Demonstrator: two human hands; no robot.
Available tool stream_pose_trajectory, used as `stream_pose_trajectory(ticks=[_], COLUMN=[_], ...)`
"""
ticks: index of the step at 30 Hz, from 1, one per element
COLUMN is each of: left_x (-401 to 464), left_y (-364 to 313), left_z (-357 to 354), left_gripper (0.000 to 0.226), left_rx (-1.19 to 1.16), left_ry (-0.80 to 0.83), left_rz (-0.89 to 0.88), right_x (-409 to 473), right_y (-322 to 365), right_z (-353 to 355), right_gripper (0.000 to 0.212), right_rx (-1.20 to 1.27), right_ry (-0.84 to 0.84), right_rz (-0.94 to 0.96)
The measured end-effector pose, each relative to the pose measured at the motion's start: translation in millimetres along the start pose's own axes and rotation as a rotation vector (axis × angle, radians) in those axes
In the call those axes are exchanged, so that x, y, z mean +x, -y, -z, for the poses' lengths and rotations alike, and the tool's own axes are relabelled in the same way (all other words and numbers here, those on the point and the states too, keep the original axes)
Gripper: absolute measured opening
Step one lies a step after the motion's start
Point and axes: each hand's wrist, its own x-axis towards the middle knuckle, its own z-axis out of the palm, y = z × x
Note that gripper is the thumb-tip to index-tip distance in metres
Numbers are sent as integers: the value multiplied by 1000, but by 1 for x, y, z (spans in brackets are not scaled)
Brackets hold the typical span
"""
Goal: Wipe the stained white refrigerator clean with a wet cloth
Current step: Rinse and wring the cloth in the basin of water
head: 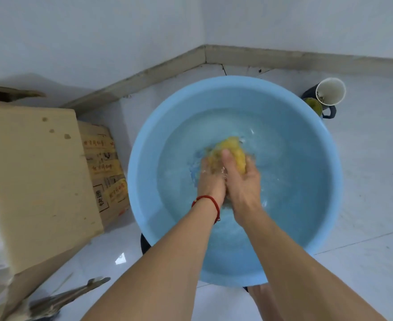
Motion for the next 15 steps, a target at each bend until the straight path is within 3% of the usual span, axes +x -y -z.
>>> stream_pose_trajectory(ticks=[3, 5, 6, 8, 10, 11, 13, 15], left_x=[-4, -6, -6, -6, -5, -6, -3, 17], left_y=[-12, -9, -5, 0, -2, -6, -7, 13], left_z=[7, 19, 26, 39, 42, 39, 28, 13], left_gripper=[43, 39, 37, 28, 15, 21, 65, 82], left_rx=[286, 491, 513, 408, 138, 5, -183, -241], left_ry=[64, 70, 39, -93, -82, -13, 72, 33], left_rz=[-65, -116, -135, -107, 100, 230, 372, 299], right_x=[18, 31, 36, 33, 22, 15, 2, -7], right_y=[5, 13, 13, 13, 5, 1, 0, 6], right_z=[8, 20, 27, 38, 34, 26, 8, -8], right_gripper=[55, 59, 56, 47, 42, 45, 55, 51], right_rx=[-387, -1013, -1270, -1430, -1277, -1135, -674, -154], right_ry=[-6, -5, -34, -132, -177, -143, -47, -26], right_rz=[134, 293, 387, 564, 514, 413, 206, -4])
